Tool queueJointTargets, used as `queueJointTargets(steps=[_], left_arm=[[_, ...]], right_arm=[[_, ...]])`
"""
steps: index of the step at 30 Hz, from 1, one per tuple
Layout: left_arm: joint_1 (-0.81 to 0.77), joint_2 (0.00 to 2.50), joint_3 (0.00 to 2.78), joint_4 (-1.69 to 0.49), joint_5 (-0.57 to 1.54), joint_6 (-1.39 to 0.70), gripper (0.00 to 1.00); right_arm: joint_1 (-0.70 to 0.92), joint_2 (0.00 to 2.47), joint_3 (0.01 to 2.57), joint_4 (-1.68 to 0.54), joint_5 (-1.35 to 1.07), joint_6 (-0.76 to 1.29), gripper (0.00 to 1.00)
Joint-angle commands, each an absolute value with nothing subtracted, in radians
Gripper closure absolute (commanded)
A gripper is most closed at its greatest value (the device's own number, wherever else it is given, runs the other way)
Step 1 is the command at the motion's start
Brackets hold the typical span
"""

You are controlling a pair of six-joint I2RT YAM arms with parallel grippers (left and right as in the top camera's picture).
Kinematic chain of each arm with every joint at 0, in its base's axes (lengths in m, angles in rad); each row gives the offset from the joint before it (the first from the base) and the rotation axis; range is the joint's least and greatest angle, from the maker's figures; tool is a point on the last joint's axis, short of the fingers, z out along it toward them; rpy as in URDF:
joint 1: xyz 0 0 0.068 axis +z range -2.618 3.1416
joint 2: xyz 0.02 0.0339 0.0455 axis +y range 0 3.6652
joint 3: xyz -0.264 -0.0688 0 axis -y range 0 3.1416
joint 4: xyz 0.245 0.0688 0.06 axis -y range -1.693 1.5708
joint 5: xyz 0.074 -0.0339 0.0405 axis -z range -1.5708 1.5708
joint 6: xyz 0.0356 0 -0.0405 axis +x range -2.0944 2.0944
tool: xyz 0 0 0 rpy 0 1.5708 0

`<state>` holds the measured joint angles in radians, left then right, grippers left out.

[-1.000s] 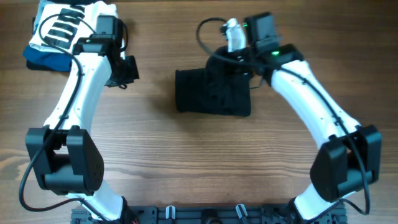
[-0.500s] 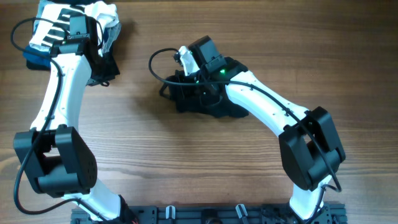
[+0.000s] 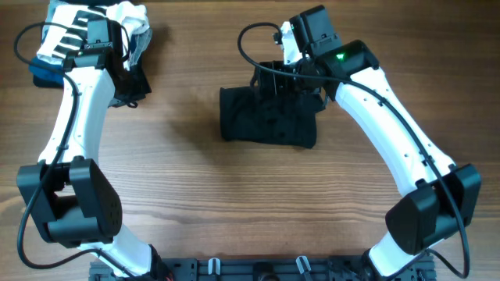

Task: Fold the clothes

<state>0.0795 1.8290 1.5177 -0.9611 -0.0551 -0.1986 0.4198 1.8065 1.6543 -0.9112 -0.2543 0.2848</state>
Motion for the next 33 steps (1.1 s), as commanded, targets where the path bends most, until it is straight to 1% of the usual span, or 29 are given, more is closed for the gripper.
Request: queueJointTargets(steps=[1,2,3,4,5,7,9,10,12,13,14,16,19,22,25,28,30,31,33], left_arm=[[0.081,1.833,1.515,-0.959,-0.05,-0.186,0.8],[0.081,1.833,1.515,-0.959,-0.05,-0.186,0.8],[0.081,1.833,1.515,-0.959,-0.05,-0.186,0.81],[0.081,1.833,1.515,-0.959,-0.05,-0.186,0.81],[0.081,1.833,1.515,-0.958,-0.05,-0.186,0.81],[0.081,1.833,1.515,-0.958,-0.05,-0.186,0.81],[0.082,1.833,1.515,-0.958,-0.05,-0.186,0.82],[0.082,1.833,1.515,-0.958,-0.051,-0.186,0.82],[0.082,1.833,1.515,-0.959,-0.05,-0.179,0.81],[0.082,1.833,1.515,-0.959,-0.05,-0.165,0.81],[0.082,1.833,1.515,-0.958,-0.051,-0.163,0.81],[0.082,1.833,1.515,-0.958,-0.05,-0.163,0.81],[0.082,1.833,1.515,-0.958,-0.05,-0.163,0.81],[0.082,1.833,1.515,-0.959,-0.05,-0.163,0.81],[0.082,1.833,1.515,-0.958,-0.05,-0.164,0.8],[0.081,1.833,1.515,-0.96,-0.05,-0.164,0.8],[0.081,1.833,1.515,-0.962,-0.05,-0.164,0.8],[0.081,1.833,1.515,-0.962,-0.05,-0.164,0.8],[0.081,1.833,1.515,-0.962,-0.05,-0.164,0.8]], right_arm=[[0.419,1.831,1.628,-0.865,-0.275,0.25,0.16],[0.427,1.841,1.628,-0.848,-0.315,0.237,0.41],[0.434,1.846,1.628,-0.838,-0.332,0.236,0.51],[0.45,1.856,1.628,-0.818,-0.355,0.239,0.69],[0.468,1.865,1.628,-0.798,-0.369,0.239,0.78],[0.516,1.891,1.628,-0.764,-0.37,0.255,0.83],[0.548,1.909,1.628,-0.756,-0.313,0.288,0.84],[0.55,1.91,1.628,-0.759,-0.272,0.32,0.8],[0.53,1.902,1.634,-0.764,-0.223,0.327,0.67],[0.507,1.898,1.639,-0.778,-0.214,0.306,0.6],[0.482,1.898,1.64,-0.799,-0.207,0.278,0.49],[0.447,1.899,1.639,-0.849,-0.187,0.245,0.41],[0.381,1.898,1.64,-0.904,-0.141,0.273,0.36],[0.335,1.898,1.64,-0.92,-0.198,0.292,0.35],[0.33,1.902,1.639,-0.963,-0.238,0.311,0.34],[0.333,1.911,1.632,-1.012,-0.265,0.345,0.35],[0.343,1.917,1.624,-1.027,-0.3,0.374,0.39],[0.347,1.921,1.624,-1.031,-0.301,0.385,0.43],[0.363,1.933,1.623,-1.036,-0.301,0.411,0.57]])
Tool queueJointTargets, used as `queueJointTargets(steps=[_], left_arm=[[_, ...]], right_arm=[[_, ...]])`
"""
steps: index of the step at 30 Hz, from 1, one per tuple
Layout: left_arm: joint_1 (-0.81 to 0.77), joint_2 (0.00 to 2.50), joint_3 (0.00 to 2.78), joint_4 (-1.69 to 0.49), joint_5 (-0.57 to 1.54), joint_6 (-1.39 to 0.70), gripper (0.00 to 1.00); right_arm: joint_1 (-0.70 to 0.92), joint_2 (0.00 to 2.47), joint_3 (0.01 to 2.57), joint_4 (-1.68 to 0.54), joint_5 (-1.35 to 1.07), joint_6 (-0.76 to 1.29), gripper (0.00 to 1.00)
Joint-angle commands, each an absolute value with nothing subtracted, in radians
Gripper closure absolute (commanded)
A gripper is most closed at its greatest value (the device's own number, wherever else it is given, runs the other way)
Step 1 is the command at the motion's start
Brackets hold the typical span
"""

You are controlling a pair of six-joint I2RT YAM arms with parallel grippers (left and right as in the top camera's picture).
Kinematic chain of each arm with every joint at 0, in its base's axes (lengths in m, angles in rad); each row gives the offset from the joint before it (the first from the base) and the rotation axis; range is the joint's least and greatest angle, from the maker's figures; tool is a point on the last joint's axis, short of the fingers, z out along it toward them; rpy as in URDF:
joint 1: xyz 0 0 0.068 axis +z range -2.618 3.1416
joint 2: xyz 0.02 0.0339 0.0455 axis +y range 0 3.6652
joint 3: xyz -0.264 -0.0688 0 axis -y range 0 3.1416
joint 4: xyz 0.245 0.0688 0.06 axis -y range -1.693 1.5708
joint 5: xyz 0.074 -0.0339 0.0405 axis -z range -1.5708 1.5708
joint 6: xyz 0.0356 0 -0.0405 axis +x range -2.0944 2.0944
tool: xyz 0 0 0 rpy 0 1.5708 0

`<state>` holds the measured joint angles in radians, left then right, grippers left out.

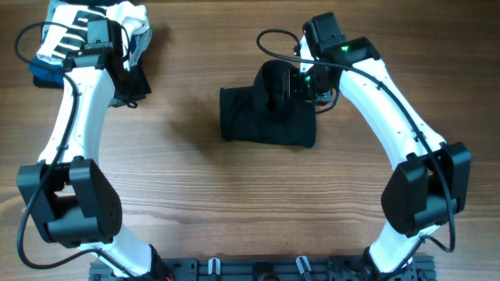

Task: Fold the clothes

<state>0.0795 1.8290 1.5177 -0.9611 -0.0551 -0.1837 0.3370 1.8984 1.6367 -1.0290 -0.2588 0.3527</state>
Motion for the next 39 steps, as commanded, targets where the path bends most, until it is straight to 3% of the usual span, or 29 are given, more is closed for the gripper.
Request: queueJointTargets(steps=[1,7,9,20,24,28,30,39], left_arm=[[0.081,1.833,1.515,-0.962,-0.05,-0.164,0.8],[0.081,1.833,1.515,-0.962,-0.05,-0.163,0.8],[0.082,1.833,1.515,-0.962,-0.051,-0.163,0.8],[0.082,1.833,1.515,-0.959,-0.051,-0.16,0.8],[0.082,1.833,1.515,-0.959,-0.051,-0.16,0.8],[0.082,1.833,1.515,-0.958,-0.05,-0.16,0.8],[0.082,1.833,1.515,-0.958,-0.05,-0.16,0.8],[0.082,1.833,1.515,-0.962,-0.05,-0.161,0.8]], right_arm=[[0.371,1.937,1.623,-1.04,-0.301,0.431,0.64],[0.421,1.985,1.623,-1.042,-0.282,0.486,0.76],[0.436,2.023,1.623,-1.042,-0.282,0.507,0.94],[0.538,2.037,1.623,-1.018,-0.234,0.549,0.96],[0.517,2.034,1.668,-1.018,-0.197,0.488,0.72],[0.489,2.031,1.689,-1.015,-0.18,0.424,0.38],[0.489,2.037,1.689,-1.005,-0.18,0.399,0.34],[0.498,2.041,1.688,-0.826,-0.181,0.397,0.34]])
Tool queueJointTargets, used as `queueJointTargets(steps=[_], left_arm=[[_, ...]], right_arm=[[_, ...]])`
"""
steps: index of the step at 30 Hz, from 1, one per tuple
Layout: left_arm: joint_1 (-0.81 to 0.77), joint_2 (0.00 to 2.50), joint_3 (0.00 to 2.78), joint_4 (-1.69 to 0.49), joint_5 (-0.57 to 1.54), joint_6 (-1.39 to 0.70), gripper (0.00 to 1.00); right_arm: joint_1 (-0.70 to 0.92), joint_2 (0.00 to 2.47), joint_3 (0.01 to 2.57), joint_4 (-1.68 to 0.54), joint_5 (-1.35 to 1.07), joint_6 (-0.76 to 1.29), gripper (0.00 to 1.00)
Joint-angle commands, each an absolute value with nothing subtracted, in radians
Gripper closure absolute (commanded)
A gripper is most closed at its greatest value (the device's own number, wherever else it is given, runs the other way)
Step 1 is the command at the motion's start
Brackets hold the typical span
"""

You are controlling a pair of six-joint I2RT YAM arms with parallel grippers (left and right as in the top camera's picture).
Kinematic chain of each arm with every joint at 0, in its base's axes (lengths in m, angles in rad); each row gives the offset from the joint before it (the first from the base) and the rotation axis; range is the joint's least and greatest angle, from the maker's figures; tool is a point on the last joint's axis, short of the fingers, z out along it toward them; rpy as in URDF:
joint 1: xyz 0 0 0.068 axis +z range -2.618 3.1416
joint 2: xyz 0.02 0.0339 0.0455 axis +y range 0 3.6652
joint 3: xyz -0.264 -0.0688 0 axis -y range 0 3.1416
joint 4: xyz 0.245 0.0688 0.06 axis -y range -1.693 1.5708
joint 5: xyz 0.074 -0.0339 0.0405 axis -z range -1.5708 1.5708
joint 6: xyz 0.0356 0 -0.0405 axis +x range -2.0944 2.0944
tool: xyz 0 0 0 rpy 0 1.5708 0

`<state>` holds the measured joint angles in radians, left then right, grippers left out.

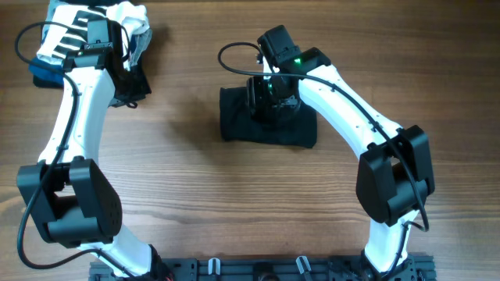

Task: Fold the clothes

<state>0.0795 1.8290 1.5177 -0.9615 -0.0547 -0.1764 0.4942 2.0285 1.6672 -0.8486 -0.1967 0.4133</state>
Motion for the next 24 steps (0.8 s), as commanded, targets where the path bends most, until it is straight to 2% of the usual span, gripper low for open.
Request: queueJointTargets(steps=[1,5,7,8,11,14,19,24], left_arm=[[0.082,1.833,1.515,-0.962,-0.05,-0.161,0.8],[0.082,1.833,1.515,-0.962,-0.05,-0.161,0.8],[0.081,1.833,1.515,-0.963,-0.05,-0.161,0.8],[0.081,1.833,1.515,-0.965,-0.05,-0.161,0.8],[0.082,1.833,1.515,-0.977,-0.05,-0.16,0.8],[0.082,1.833,1.515,-0.977,-0.051,-0.16,0.8],[0.1,1.833,1.515,-0.976,-0.062,-0.161,0.84],[0.179,1.833,1.515,-0.973,-0.06,-0.164,0.86]], right_arm=[[0.498,2.041,1.688,-0.82,-0.184,0.397,0.34],[0.508,2.07,1.688,-0.799,-0.208,0.404,0.36],[0.511,2.102,1.688,-0.794,-0.218,0.424,0.41],[0.511,2.11,1.688,-0.791,-0.227,0.427,0.48],[0.51,2.112,1.689,-0.777,-0.236,0.429,0.77],[0.51,2.111,1.689,-0.773,-0.236,0.433,0.94],[0.51,2.079,1.731,-0.827,-0.236,0.445,0.96],[0.545,2.016,1.897,-0.954,-0.237,0.422,0.96]])
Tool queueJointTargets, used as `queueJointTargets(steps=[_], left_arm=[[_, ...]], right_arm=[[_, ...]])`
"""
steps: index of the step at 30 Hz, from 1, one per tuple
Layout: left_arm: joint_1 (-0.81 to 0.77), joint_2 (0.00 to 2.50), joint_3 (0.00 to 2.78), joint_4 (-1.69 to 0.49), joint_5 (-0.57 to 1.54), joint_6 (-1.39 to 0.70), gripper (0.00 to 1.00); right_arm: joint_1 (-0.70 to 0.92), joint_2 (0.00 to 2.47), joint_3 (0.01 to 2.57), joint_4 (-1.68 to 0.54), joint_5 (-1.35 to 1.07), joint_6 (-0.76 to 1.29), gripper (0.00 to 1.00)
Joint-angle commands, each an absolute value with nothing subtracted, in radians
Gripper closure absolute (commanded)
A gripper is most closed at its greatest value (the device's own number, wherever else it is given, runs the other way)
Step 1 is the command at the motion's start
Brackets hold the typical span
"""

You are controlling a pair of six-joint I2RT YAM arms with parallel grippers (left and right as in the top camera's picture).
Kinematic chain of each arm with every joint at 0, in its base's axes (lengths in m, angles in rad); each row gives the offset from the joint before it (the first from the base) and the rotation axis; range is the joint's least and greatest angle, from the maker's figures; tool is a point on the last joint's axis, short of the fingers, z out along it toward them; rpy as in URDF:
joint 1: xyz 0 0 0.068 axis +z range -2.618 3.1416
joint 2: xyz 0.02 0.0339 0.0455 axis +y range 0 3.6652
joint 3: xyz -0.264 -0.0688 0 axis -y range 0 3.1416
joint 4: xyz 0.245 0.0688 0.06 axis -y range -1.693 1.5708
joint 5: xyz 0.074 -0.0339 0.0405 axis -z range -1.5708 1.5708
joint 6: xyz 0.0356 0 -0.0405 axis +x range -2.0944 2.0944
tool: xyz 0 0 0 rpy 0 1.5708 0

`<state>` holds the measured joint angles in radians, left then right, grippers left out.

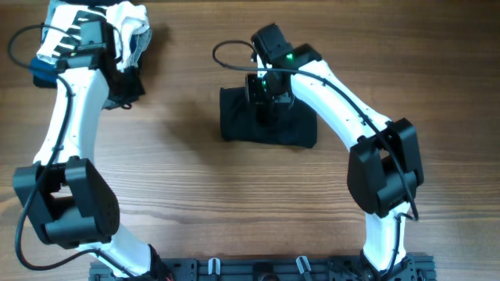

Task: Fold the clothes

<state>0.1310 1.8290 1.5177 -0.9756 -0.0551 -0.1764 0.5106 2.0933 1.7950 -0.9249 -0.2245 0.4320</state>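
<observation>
A black garment [269, 129] lies folded into a rough rectangle in the middle of the table. My right gripper [261, 95] is down on its upper middle part, dark against the dark cloth, so how its jaws stand is hidden. A pile of unfolded clothes [117, 23], white, striped and blue, sits at the far left corner. My left gripper [125, 84] hangs at the pile's near right edge by a dark piece of cloth; whether it is open or shut does not show.
The wooden table [195, 195] carries only the pile and the garment. The right arm's cable [226, 55] loops above the garment's far left corner. Both arm bases stand at the near edge.
My right gripper has shifted slightly left and toward the far edge on top of the garment. The left wrist has edged a little left and toward the pile. The garment's outline is unchanged.
First my right gripper was at the garment's far right corner. Then it was further left with a flap of black cloth raised near it. Then it was down on the garment's upper middle, the flap laid flat, and it rests there now. The left arm stayed by the pile.
</observation>
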Motion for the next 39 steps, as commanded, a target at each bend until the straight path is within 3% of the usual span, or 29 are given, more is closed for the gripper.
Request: queueJointTargets(steps=[1,11,21,22,23,24,27,36,39], left_arm=[[0.191,1.833,1.515,-0.972,-0.06,-0.164,0.86],[0.221,1.833,1.515,-0.946,-0.042,-0.164,0.87],[0.221,1.833,1.515,-0.944,-0.042,-0.164,0.87],[0.221,1.833,1.515,-0.942,-0.042,-0.164,0.87],[0.221,1.833,1.515,-0.94,-0.042,-0.164,0.86],[0.221,1.833,1.515,-0.939,-0.042,-0.164,0.86],[0.221,1.833,1.515,-0.939,-0.042,-0.164,0.86],[0.221,1.833,1.515,-0.939,-0.042,-0.164,0.84],[0.221,1.833,1.515,-0.938,0.039,-0.164,0.91]], right_arm=[[0.556,2.016,1.915,-0.96,-0.237,0.423,0.96],[0.708,2.088,1.919,-0.881,-0.265,0.475,0.96],[0.747,2.275,1.919,-0.834,-0.368,0.466,0.96],[0.747,2.274,1.919,-0.828,-0.368,0.452,0.91],[0.747,2.274,1.924,-0.828,-0.368,0.44,0.72],[0.746,2.274,1.936,-0.833,-0.369,0.422,0.45],[0.746,2.267,1.985,-0.865,-0.368,0.395,0.25],[0.676,2.125,2.14,-1.009,-0.275,0.415,0.18],[0.576,2.059,2.14,-1.124,-0.254,0.421,0.18]])
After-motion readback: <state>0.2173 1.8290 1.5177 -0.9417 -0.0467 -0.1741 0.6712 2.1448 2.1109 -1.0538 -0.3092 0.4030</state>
